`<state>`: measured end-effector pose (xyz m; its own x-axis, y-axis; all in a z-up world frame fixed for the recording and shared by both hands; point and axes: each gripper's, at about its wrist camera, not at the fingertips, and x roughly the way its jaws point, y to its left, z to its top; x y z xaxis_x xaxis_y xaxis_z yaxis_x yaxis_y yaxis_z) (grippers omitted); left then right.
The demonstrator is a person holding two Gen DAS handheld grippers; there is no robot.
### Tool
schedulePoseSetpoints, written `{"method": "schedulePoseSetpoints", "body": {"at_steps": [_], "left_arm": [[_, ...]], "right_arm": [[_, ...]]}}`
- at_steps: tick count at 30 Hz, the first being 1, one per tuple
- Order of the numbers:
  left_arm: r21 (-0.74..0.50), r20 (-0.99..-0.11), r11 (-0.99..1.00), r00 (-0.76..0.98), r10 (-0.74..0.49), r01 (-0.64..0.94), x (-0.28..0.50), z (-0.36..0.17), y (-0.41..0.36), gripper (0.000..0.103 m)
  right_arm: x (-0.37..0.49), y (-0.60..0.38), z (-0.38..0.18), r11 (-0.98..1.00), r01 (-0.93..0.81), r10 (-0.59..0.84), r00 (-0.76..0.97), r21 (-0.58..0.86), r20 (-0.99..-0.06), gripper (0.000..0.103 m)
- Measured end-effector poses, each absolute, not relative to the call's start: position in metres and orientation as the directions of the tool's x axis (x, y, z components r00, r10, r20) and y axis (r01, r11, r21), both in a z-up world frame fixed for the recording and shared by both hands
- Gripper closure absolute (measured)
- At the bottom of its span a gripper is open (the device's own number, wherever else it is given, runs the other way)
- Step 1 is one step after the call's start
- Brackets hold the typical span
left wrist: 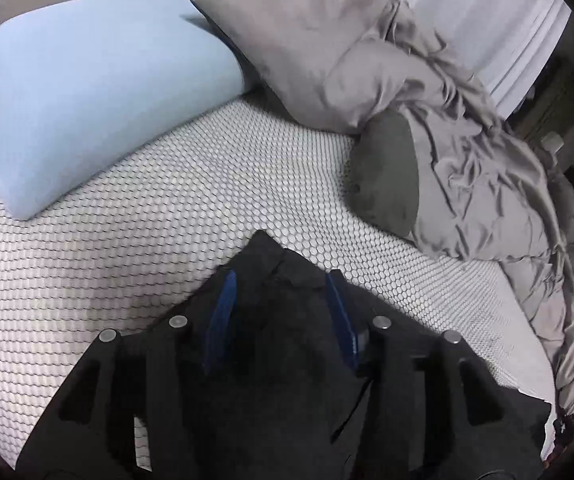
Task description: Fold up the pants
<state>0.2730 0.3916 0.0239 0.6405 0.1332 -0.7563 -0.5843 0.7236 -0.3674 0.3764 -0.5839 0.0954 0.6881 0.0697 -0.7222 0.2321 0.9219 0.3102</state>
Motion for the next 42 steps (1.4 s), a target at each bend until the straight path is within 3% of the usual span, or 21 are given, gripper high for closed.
{"method": "schedulePoseSetpoints", "body": {"at_steps": [2, 5, 11, 15, 16, 19, 25, 29, 33, 38, 39, 41, 42], "left_arm": [[-0.398, -0.734, 0.709, 0.666, 0.134, -0.582, 0.252, 0.030, 0.392, 0.049], [-0.479, -0.696, 0.692, 0.714, 0.076, -0.540, 0.215, 0.025, 0.373, 0.049], [-0.560, -0.708, 0.704, 0.693, -0.133, -0.437, 0.186, -0.013, 0.295, 0.049], [-0.582, -0.745, 0.660, 0.637, -0.198, -0.475, 0.197, -0.050, 0.269, 0.051], [-0.571, -0.758, 0.658, 0.623, -0.192, -0.491, 0.201, -0.060, 0.265, 0.057], [-0.573, -0.734, 0.655, 0.665, -0.142, -0.493, 0.202, -0.064, 0.261, 0.090], [-0.582, -0.654, 0.693, 0.751, -0.089, -0.425, 0.183, -0.040, 0.258, 0.101], [-0.507, -0.685, 0.746, 0.727, -0.045, -0.431, 0.158, -0.034, 0.251, 0.101], [-0.455, -0.739, 0.753, 0.673, -0.022, -0.476, 0.147, -0.046, 0.263, 0.099], [-0.478, -0.702, 0.745, 0.712, -0.006, -0.465, 0.114, -0.032, 0.279, 0.096], [-0.476, -0.698, 0.741, 0.716, 0.008, -0.473, 0.109, -0.031, 0.281, 0.092], [-0.486, -0.694, 0.725, 0.720, 0.020, -0.488, 0.103, -0.028, 0.288, 0.054], [-0.501, -0.691, 0.708, 0.722, 0.019, -0.498, 0.099, -0.029, 0.292, 0.051]], "right_arm": [[0.355, -0.574, 0.098, 0.940, 0.174, 0.086, 0.711, 0.293, -0.698, 0.040], [0.316, -0.555, 0.102, 0.942, 0.079, 0.158, 0.751, 0.325, -0.641, 0.023], [0.274, -0.512, 0.104, 0.933, -0.070, 0.288, 0.731, 0.352, -0.619, 0.017], [0.239, -0.506, 0.099, 0.924, -0.117, 0.329, 0.726, 0.364, -0.603, 0.015], [0.232, -0.508, 0.096, 0.918, -0.125, 0.344, 0.724, 0.378, -0.597, 0.014], [0.215, -0.516, 0.088, 0.913, -0.159, 0.365, 0.731, 0.377, -0.576, 0.014], [0.208, -0.555, 0.069, 0.890, -0.153, 0.393, 0.734, 0.429, -0.553, 0.014], [0.204, -0.574, 0.063, 0.899, -0.113, 0.356, 0.751, 0.423, -0.557, 0.014], [0.193, -0.584, 0.057, 0.910, -0.114, 0.341, 0.753, 0.398, -0.563, 0.014], [0.185, -0.593, 0.050, 0.920, -0.104, 0.327, 0.737, 0.378, -0.592, 0.014], [0.184, -0.595, 0.050, 0.917, -0.100, 0.330, 0.735, 0.386, -0.593, 0.014], [0.185, -0.602, 0.049, 0.904, -0.080, 0.340, 0.731, 0.421, -0.592, 0.014], [0.186, -0.604, 0.048, 0.896, -0.066, 0.344, 0.728, 0.438, -0.593, 0.014]]}}
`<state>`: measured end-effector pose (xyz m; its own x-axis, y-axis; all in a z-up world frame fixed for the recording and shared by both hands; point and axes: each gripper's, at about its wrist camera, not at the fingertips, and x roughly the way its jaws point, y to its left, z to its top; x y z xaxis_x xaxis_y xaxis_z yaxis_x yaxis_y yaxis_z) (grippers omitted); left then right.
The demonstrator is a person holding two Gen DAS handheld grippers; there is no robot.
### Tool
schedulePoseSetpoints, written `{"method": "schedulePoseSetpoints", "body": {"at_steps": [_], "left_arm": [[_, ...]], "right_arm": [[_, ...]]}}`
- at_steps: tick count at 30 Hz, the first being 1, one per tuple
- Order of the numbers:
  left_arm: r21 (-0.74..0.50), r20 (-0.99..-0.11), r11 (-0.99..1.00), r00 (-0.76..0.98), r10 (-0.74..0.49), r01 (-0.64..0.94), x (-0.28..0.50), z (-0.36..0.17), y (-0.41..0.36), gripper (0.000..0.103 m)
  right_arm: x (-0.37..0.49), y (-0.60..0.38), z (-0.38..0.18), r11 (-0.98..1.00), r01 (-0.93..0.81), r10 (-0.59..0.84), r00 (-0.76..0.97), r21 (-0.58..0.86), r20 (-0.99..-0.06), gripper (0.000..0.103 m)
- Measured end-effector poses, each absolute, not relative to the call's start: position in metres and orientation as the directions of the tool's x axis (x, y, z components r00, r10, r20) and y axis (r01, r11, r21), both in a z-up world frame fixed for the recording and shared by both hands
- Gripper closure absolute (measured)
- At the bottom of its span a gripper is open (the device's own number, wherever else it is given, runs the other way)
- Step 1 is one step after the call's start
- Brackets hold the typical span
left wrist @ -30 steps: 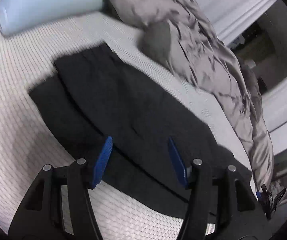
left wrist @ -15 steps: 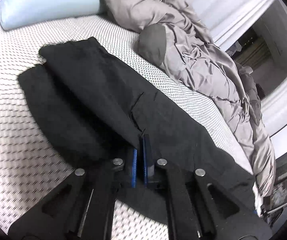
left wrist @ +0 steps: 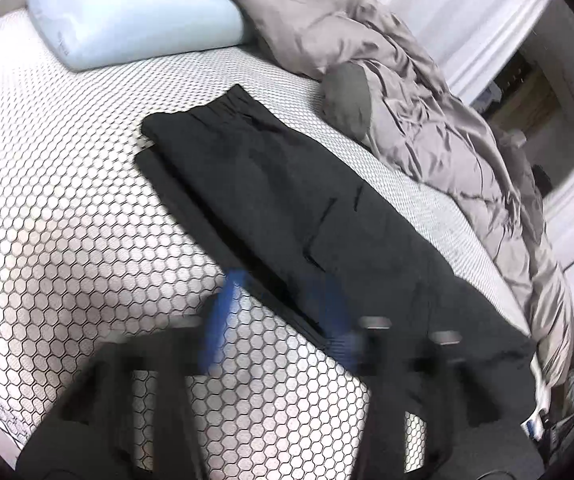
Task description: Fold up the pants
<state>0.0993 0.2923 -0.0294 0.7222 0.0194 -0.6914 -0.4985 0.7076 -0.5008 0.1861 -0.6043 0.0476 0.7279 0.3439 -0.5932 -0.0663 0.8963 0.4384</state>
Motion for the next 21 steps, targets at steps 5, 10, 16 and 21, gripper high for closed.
{"method": "schedulePoseSetpoints", "body": {"at_steps": [5, 10, 16, 21], "left_arm": [[-0.579, -0.719, 0.614, 0.691, -0.075, -0.536, 0.110, -0.055, 0.309, 0.051], [-0.556, -0.737, 0.594, 0.676, -0.029, -0.581, 0.126, -0.065, 0.314, 0.050], [-0.546, -0.714, 0.600, 0.699, 0.032, -0.585, 0.145, -0.064, 0.308, 0.079], [-0.525, -0.700, 0.629, 0.711, 0.066, -0.574, 0.149, -0.053, 0.305, 0.097]], "right_arm": [[0.198, -0.616, 0.035, 0.827, 0.020, 0.395, 0.691, 0.562, -0.605, 0.014], [0.208, -0.623, 0.021, 0.771, 0.089, 0.438, 0.645, 0.630, -0.627, 0.014], [0.224, -0.628, 0.017, 0.748, 0.105, 0.444, 0.655, 0.655, -0.612, 0.026], [0.254, -0.639, 0.007, 0.701, 0.156, 0.420, 0.698, 0.696, -0.580, 0.060]]}}
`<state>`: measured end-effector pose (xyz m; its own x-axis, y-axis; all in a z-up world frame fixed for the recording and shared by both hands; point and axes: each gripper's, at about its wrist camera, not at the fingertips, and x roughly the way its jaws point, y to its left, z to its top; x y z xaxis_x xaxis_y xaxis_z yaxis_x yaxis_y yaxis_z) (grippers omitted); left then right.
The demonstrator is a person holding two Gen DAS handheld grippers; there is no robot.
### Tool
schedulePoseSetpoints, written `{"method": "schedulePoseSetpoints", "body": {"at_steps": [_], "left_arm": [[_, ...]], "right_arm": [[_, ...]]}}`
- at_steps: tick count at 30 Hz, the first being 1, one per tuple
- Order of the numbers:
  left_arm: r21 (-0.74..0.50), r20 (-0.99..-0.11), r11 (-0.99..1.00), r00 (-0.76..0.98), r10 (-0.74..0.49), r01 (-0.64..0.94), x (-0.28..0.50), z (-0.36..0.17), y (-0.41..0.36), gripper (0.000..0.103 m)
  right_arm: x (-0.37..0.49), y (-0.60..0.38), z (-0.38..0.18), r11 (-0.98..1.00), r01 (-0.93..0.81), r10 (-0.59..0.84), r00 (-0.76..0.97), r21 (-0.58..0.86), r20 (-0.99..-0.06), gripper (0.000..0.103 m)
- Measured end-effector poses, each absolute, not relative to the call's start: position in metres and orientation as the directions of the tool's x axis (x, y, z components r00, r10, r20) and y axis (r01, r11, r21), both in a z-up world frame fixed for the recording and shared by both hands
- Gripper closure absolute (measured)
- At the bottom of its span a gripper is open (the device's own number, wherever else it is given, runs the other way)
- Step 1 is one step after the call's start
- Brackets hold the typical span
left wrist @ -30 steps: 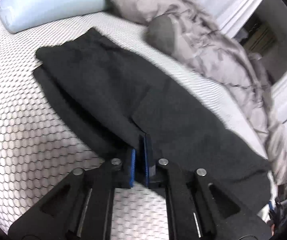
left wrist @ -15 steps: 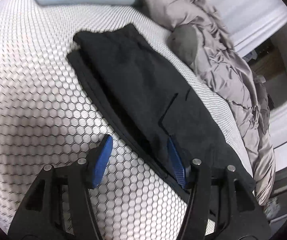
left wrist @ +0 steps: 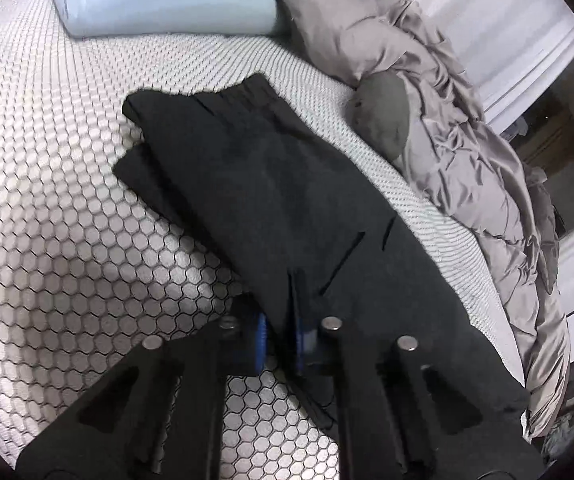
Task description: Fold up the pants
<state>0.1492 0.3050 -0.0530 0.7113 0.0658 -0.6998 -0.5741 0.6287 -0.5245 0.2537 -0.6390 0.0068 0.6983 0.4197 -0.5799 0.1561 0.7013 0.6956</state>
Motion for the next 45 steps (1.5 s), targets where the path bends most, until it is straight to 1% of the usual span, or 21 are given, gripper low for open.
{"method": "schedulePoseSetpoints", "body": {"at_steps": [2, 4, 9, 13, 15, 16, 17, 20, 21, 22, 23, 26, 28, 30, 31, 32, 33, 35, 39, 41, 45], "left_arm": [[-0.520, -0.688, 0.649, 0.722, 0.067, -0.555, 0.141, -0.045, 0.304, 0.100], [-0.499, -0.687, 0.672, 0.722, 0.078, -0.547, 0.129, -0.039, 0.303, 0.101], [-0.434, -0.717, 0.696, 0.687, 0.118, -0.572, 0.088, -0.033, 0.305, 0.100], [-0.437, -0.723, 0.679, 0.679, 0.125, -0.590, 0.073, -0.028, 0.309, 0.092], [-0.467, -0.716, 0.647, 0.687, 0.123, -0.603, 0.066, -0.019, 0.311, 0.082], [-0.484, -0.711, 0.632, 0.693, 0.120, -0.606, 0.061, -0.017, 0.312, 0.071], [-0.506, -0.701, 0.610, 0.703, 0.121, -0.609, 0.056, -0.013, 0.312, 0.060], [-0.522, -0.679, 0.610, 0.724, 0.126, -0.596, 0.053, 0.001, 0.305, 0.050], [-0.514, -0.677, 0.628, 0.726, 0.121, -0.584, 0.054, 0.006, 0.301, 0.050], [-0.506, -0.676, 0.632, 0.725, 0.131, -0.587, 0.054, 0.010, 0.298, 0.050], [-0.495, -0.673, 0.633, 0.724, 0.154, -0.595, 0.054, 0.014, 0.295, 0.047], [-0.471, -0.645, 0.643, 0.733, 0.216, -0.604, 0.049, 0.027, 0.288, 0.043], [-0.467, -0.633, 0.652, 0.741, 0.224, -0.597, 0.047, 0.033, 0.285, 0.041], [-0.465, -0.627, 0.658, 0.745, 0.229, -0.593, 0.047, 0.037, 0.281, 0.040], [-0.456, -0.631, 0.662, 0.741, 0.230, -0.594, 0.049, 0.038, 0.278, 0.037], [-0.451, -0.635, 0.667, 0.738, 0.227, -0.593, 0.051, 0.038, 0.276, 0.035], [-0.451, -0.639, 0.672, 0.738, 0.216, -0.587, 0.055, 0.038, 0.272, 0.034], [-0.455, -0.643, 0.687, 0.743, 0.186, -0.566, 0.061, 0.038, 0.263, 0.033], [-0.438, -0.630, 0.759, 0.767, 0.124, -0.482, 0.076, 0.040, 0.230, 0.018], [-0.439, -0.633, 0.797, 0.772, 0.053, -0.415, 0.087, 0.038, 0.207, 0.002], [-0.414, -0.674, 0.888, 0.723, -0.153, -0.198, 0.117, 0.026, 0.145, 0.001]], "right_arm": [[0.260, -0.645, -0.001, 0.686, 0.193, 0.413, 0.691, 0.702, -0.593, 0.080], [0.251, -0.645, 0.000, 0.702, 0.182, 0.396, 0.704, 0.689, -0.590, 0.086], [0.196, -0.640, 0.016, 0.739, 0.106, 0.424, 0.695, 0.666, -0.581, 0.087], [0.178, -0.644, 0.013, 0.759, 0.103, 0.429, 0.664, 0.643, -0.612, 0.073], [0.168, -0.653, 0.017, 0.724, 0.100, 0.445, 0.689, 0.683, -0.572, 0.052], [0.163, -0.658, 0.020, 0.706, 0.107, 0.437, 0.712, 0.700, -0.549, 0.039], [0.158, -0.665, 0.024, 0.689, 0.114, 0.421, 0.741, 0.716, -0.523, 0.034], [0.166, -0.673, 0.026, 0.692, 0.141, 0.389, 0.753, 0.708, -0.530, 0.034], [0.172, -0.673, 0.024, 0.692, 0.149, 0.389, 0.748, 0.707, -0.539, 0.035], [0.178, -0.674, 0.021, 0.691, 0.158, 0.392, 0.738, 0.705, -0.549, 0.046], [0.183, -0.674, 0.018, 0.703, 0.175, 0.379, 0.728, 0.689, -0.571, 0.064], [0.172, -0.678, 0.022, 0.714, 0.156, 0.370, 0.743, 0.683, -0.557, 0.081], [0.161, -0.674, 0.034, 0.759, 0.119, 0.351, 0.753, 0.640, -0.556, 0.081], [0.159, -0.675, 0.030, 0.805, 0.156, 0.305, 0.720, 0.573, -0.624, 0.068], [0.162, -0.677, 0.020, 0.838, 0.211, 0.248, 0.674, 0.503, -0.696, 0.057], [0.163, -0.678, 0.016, 0.859, 0.232, 0.209, 0.656, 0.457, -0.726, 0.057], [0.161, -0.679, 0.020, 0.864, 0.219, 0.209, 0.663, 0.454, -0.719, 0.055], [0.151, -0.678, 0.040, 0.887, 0.208, 0.150, 0.715, 0.413, -0.682, 0.032], [0.143, -0.678, 0.067, 0.906, 0.196, 0.086, 0.781, 0.374, -0.618, 0.030], [0.154, -0.672, 0.077, 0.915, 0.134, 0.135, 0.787, 0.379, -0.602, 0.029], [0.207, -0.643, 0.090, 0.948, -0.007, 0.221, 0.736, 0.319, -0.640, 0.015]]}}
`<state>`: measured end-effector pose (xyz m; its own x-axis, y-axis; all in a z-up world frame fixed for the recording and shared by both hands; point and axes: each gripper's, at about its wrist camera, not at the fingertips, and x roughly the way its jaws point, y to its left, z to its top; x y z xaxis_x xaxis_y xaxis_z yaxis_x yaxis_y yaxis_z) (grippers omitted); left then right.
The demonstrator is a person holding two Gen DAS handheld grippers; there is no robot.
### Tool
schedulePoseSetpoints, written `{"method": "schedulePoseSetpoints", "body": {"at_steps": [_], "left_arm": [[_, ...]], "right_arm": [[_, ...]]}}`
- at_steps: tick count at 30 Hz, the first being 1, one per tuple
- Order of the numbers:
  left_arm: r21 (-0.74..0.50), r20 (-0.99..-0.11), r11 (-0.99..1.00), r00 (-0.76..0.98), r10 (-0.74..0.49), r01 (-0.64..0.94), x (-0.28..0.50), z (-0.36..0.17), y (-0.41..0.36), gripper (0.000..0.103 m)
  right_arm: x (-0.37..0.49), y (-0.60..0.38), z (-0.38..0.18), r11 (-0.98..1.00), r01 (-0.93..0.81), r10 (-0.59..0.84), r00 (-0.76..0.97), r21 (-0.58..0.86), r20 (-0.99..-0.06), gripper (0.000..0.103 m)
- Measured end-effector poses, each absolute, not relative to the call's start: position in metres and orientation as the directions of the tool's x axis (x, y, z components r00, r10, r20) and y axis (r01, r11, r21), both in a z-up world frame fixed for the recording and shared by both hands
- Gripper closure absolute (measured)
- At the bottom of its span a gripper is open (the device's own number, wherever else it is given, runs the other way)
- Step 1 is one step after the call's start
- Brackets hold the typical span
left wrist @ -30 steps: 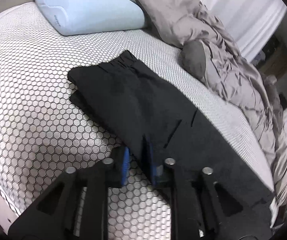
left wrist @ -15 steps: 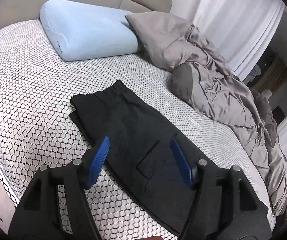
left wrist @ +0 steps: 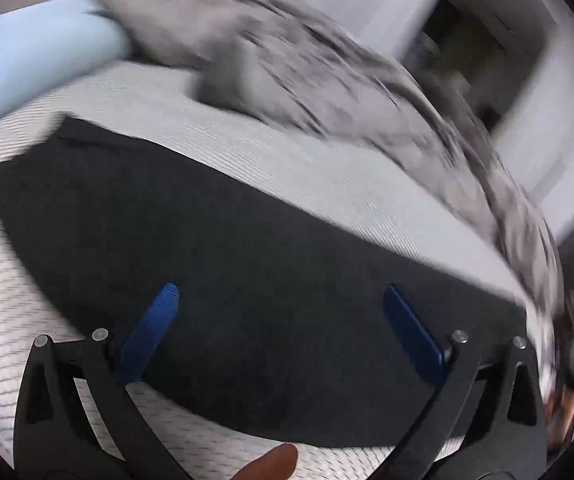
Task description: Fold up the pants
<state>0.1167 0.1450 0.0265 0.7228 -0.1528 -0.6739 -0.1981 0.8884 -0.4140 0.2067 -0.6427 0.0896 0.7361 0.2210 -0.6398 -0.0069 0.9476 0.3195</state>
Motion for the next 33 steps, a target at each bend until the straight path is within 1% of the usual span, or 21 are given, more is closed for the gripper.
{"method": "schedulePoseSetpoints", "body": {"at_steps": [3, 5, 7, 9, 10, 11, 12, 13, 15, 17, 18, 19, 21, 22, 23, 25, 27, 28, 29, 31, 33], "left_arm": [[-0.360, -0.698, 0.921, 0.698, -0.162, -0.146, 0.128, 0.012, 0.112, 0.001], [-0.332, -0.744, 0.934, 0.645, -0.175, -0.129, 0.137, -0.002, 0.099, 0.001], [-0.299, -0.774, 0.944, 0.614, -0.153, -0.142, 0.143, -0.013, 0.093, 0.001], [-0.281, -0.783, 0.948, 0.607, -0.135, -0.150, 0.146, -0.018, 0.091, 0.001], [-0.270, -0.788, 0.952, 0.601, -0.132, -0.145, 0.149, -0.020, 0.091, 0.001], [-0.259, -0.791, 0.956, 0.599, -0.127, -0.140, 0.151, -0.021, 0.093, 0.001], [-0.249, -0.791, 0.959, 0.599, -0.121, -0.134, 0.151, -0.022, 0.092, 0.001], [-0.242, -0.792, 0.962, 0.599, -0.118, -0.130, 0.150, -0.023, 0.093, 0.001], [-0.232, -0.792, 0.964, 0.600, -0.112, -0.128, 0.149, -0.024, 0.094, 0.001], [-0.219, -0.795, 0.968, 0.598, -0.105, -0.121, 0.151, -0.026, 0.095, 0.001], [-0.213, -0.797, 0.971, 0.595, -0.106, -0.112, 0.151, -0.028, 0.095, 0.001], [-0.208, -0.798, 0.972, 0.593, -0.105, -0.108, 0.153, -0.031, 0.094, 0.001], [-0.181, -0.804, 0.978, 0.588, -0.085, -0.106, 0.154, -0.032, 0.091, 0.001], [-0.174, -0.805, 0.979, 0.588, -0.077, -0.109, 0.153, -0.031, 0.090, 0.001], [-0.169, -0.806, 0.979, 0.588, -0.071, -0.115, 0.152, -0.028, 0.090, 0.001], [-0.175, -0.798, 0.976, 0.599, -0.062, -0.133, 0.148, -0.022, 0.090, 0.001], [-0.183, -0.768, 0.975, 0.637, -0.062, -0.126, 0.142, -0.007, 0.086, 0.001], [-0.173, -0.743, 0.980, 0.666, -0.064, -0.100, 0.138, 0.003, 0.077, 0.001], [-0.158, -0.722, 0.985, 0.689, -0.067, -0.069, 0.135, 0.011, 0.066, 0.001], [-0.152, -0.695, 0.988, 0.713, -0.091, -0.022, 0.133, 0.019, 0.043, 0.001], [-0.202, -0.702, 0.978, 0.688, -0.186, 0.058, 0.137, 0.016, 0.009, 0.001]], "right_arm": [[0.257, -0.617, 0.089, 0.966, -0.089, 0.237, 0.679, 0.242, -0.695, 0.015], [0.289, -0.609, 0.083, 0.969, -0.122, 0.243, 0.632, 0.215, -0.736, 0.015], [0.318, -0.605, 0.072, 0.975, -0.132, 0.221, 0.599, 0.177, -0.770, 0.015], [0.340, -0.603, 0.063, 0.970, -0.160, 0.241, 0.564, 0.182, -0.790, 0.015], [0.345, -0.605, 0.057, 0.968, -0.163, 0.248, 0.541, 0.189, -0.804, 0.019], [0.353, -0.605, 0.052, 0.967, -0.160, 0.254, 0.512, 0.199, -0.821, 0.038], [0.358, -0.605, 0.048, 0.960, -0.167, 0.279, 0.483, 0.225, -0.830, 0.047], [0.360, -0.603, 0.048, 0.960, -0.171, 0.277, 0.480, 0.221, -0.832, 0.051], [0.354, -0.593, 0.063, 0.965, -0.209, 0.249, 0.556, 0.156, -0.793, 0.056], [0.345, -0.586, 0.080, 0.970, -0.221, 0.220, 0.631, 0.099, -0.744, 0.056], [0.345, -0.582, 0.082, 0.976, -0.210, 0.186, 0.645, 0.062, -0.741, 0.056], [0.351, -0.578, 0.078, 0.981, -0.191, 0.140, 0.645, 0.018, -0.751, 0.055], [0.371, -0.579, 0.055, 0.992, -0.125, 0.060, 0.572, -0.015, -0.818, 0.046], [0.379, -0.583, 0.045, 0.995, -0.093, 0.033, 0.540, -0.021, -0.841, 0.036], [0.381, -0.587, 0.041, 0.998, -0.065, 0.021, 0.532, -0.016, -0.846, 0.034], [0.365, -0.593, 0.052, 0.999, -0.036, 0.037, 0.579, 0.020, -0.814, 0.032], [0.334, -0.589, 0.074, 0.999, -0.043, 0.023, 0.642, -0.006, -0.766, 0.019], [0.316, -0.583, 0.083, 0.998, -0.057, 0.027, 0.672, -0.015, -0.740, 0.008], [0.292, -0.575, 0.092, 0.996, -0.082, 0.046, 0.699, -0.017, -0.714, 0.005], [0.262, -0.554, 0.095, 0.986, -0.167, 0.120, 0.693, 0.004, -0.710, 0.005], [0.239, -0.523, 0.087, 0.964, -0.264, 0.196, 0.649, 0.023, -0.735, 0.005]]}}
